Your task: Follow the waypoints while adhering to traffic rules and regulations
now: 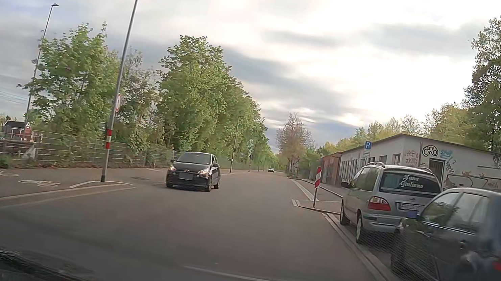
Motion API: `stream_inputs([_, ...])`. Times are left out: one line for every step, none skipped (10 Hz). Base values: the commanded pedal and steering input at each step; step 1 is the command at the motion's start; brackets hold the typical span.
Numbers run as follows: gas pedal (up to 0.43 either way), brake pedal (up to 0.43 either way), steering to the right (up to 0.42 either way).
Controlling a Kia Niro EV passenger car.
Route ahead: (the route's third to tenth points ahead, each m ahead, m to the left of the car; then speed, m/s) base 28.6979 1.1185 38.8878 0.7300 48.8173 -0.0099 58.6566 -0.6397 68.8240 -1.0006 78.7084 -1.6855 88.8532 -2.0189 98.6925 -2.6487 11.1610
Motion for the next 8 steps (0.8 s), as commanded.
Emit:
stream_inputs([0.098, 0.000, 0.017])
stream_inputs([0.098, 0.000, 0.012])
stream_inputs([0.098, 0.000, 0.012])
stream_inputs([0.098, 0.000, 0.012])
stream_inputs([0.098, 0.000, 0.012])
stream_inputs([0.098, 0.000, 0.012])
stream_inputs([0.098, 0.000, 0.011])
stream_inputs([0.098, 0.000, 0.011])
